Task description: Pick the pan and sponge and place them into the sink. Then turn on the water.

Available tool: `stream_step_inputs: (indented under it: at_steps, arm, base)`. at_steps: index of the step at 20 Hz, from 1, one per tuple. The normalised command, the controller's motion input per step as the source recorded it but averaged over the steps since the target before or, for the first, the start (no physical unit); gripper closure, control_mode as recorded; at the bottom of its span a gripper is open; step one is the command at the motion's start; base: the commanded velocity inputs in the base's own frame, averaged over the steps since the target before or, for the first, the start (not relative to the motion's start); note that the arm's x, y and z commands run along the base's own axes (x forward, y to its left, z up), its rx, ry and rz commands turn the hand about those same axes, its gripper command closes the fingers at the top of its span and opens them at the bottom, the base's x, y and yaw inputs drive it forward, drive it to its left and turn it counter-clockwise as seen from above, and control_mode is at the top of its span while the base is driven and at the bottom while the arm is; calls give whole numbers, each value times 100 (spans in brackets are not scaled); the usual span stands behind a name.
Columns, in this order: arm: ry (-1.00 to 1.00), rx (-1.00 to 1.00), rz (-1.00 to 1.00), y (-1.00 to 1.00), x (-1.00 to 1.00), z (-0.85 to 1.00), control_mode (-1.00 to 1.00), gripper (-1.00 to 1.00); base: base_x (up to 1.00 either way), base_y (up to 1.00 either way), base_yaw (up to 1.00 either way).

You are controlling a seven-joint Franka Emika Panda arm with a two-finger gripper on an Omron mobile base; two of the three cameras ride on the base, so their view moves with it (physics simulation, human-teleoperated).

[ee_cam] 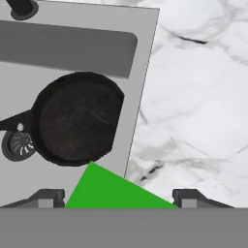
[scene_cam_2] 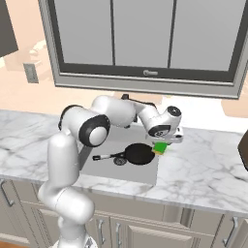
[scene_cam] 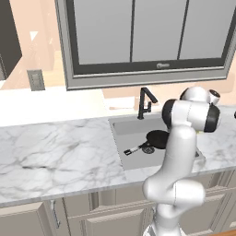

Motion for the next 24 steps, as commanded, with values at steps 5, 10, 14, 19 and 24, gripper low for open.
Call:
stream_step_inputs:
  at_steps: [5,10,14,19,24]
  arm:
    - [0,-2,0,83,-19,-1,-100,100]
    - [0,-4,0,70,-8,0,-100,100]
    - [0,-4,0,58,0,-1,-100,100]
    - [0,-10,0,29,0,-27,-100,100]
    - [0,-10,0,0,1,-48,-100,100]
  base:
    - [0,0,0]
    - [0,0,0]
    - [0,0,0]
    - [0,0,0]
    - [0,0,0]
